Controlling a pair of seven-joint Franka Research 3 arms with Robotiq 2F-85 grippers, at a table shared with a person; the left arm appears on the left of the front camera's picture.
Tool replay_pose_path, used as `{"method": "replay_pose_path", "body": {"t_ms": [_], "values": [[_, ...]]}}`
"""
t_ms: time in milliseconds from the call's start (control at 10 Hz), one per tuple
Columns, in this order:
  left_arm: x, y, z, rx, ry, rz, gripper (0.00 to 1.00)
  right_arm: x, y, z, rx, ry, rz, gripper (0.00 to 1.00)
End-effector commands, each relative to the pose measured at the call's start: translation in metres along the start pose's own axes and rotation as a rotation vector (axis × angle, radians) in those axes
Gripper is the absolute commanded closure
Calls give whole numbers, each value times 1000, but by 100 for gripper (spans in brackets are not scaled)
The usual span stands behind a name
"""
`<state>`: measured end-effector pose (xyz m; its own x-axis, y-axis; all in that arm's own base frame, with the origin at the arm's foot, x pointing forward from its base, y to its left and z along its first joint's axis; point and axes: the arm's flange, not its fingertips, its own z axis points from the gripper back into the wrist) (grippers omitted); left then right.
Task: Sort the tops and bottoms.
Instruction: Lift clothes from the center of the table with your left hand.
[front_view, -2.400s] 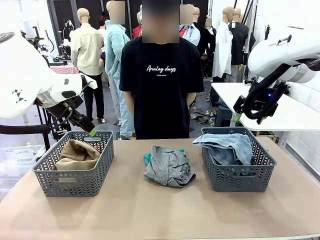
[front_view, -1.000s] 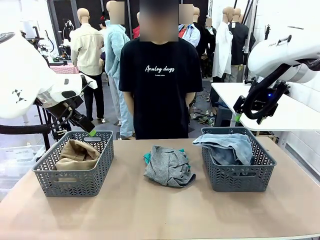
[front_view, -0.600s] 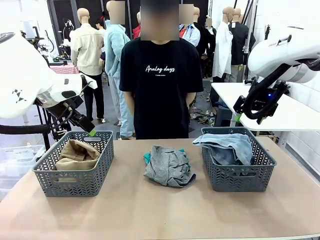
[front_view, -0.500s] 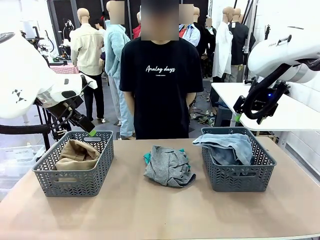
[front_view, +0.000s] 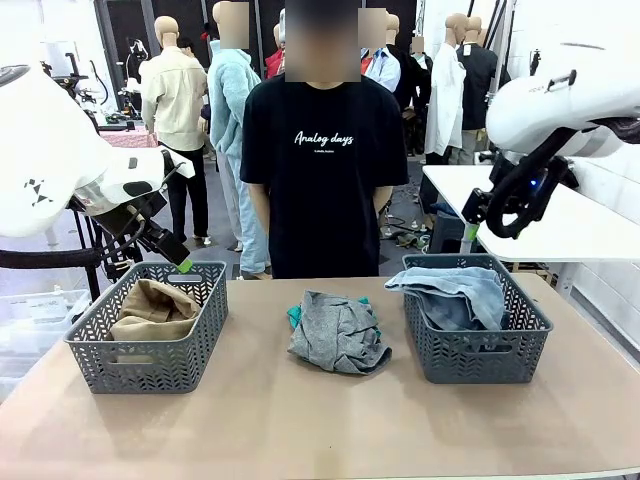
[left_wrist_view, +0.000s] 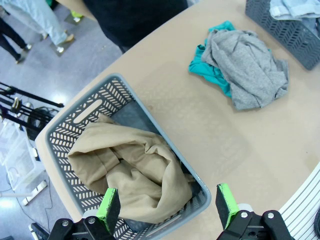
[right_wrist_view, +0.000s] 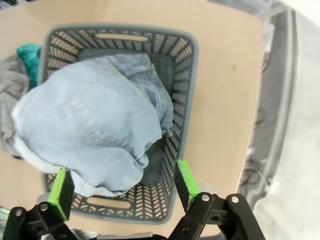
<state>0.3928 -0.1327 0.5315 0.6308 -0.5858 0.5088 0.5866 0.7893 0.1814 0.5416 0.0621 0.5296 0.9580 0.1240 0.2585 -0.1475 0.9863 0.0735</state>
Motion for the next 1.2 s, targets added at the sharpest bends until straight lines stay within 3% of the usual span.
{"method": "replay_pose_path", "body": {"t_ms": [0,300,600,900,1000,1100], "values": [[-2,1,-1,-1,3,-18,0,-23,28,36,-55,-119,162,0],[-2,1,-1,-1,3,-18,0,-64,35,105,-73,-267,299,0],[-2,1,-1,-1,3,-18,0,-87,24,112,-82,-204,403,0],[-2,1,-1,-1,3,-18,0,-82,17,81,65,-137,423,0],[0,0,0,0,-1,0,0,-91,20,101,-60,-172,402,0],[4,-16,7,-59,-21,-54,0,-91,20,101,-60,-172,402,0]]}}
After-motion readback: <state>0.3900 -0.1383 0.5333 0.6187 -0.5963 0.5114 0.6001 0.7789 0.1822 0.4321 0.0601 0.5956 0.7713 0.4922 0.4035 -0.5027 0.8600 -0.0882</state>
